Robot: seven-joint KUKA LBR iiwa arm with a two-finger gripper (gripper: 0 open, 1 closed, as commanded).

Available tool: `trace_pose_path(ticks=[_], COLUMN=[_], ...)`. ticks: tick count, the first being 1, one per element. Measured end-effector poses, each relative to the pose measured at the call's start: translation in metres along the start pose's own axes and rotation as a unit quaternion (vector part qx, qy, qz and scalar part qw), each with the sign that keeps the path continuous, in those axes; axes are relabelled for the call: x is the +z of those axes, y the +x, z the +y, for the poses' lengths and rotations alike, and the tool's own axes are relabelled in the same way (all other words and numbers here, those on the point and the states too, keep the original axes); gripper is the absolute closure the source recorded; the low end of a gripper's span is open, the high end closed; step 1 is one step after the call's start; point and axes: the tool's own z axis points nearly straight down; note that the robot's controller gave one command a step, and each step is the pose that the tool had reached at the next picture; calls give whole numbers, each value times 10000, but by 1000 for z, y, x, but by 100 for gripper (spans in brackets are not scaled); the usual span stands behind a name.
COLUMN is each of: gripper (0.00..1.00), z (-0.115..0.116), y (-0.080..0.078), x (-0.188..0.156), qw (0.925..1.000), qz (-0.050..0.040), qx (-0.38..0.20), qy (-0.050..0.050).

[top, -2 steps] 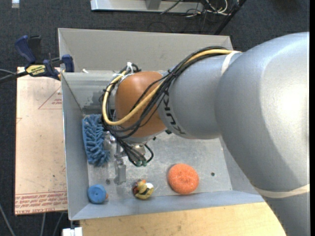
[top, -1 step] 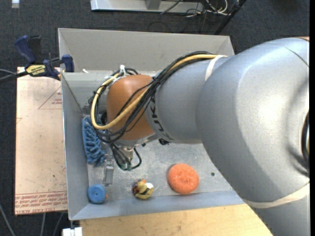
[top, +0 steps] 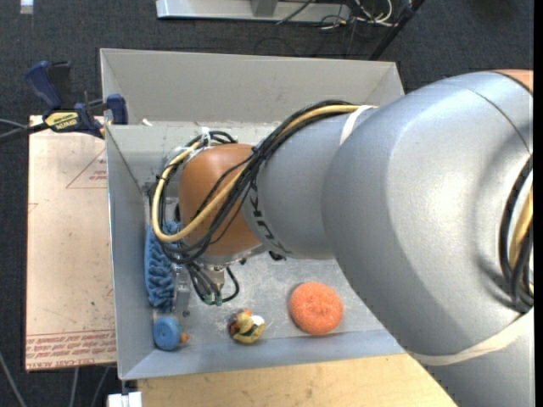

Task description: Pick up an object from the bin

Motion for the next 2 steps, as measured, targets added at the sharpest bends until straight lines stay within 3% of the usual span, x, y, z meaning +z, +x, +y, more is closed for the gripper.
trace_pose_path(ticks=[2], gripper=[100], z=[0], y=[0], x=[0], qw=[10000], qz=[1], qx=[5], qy=[-2])
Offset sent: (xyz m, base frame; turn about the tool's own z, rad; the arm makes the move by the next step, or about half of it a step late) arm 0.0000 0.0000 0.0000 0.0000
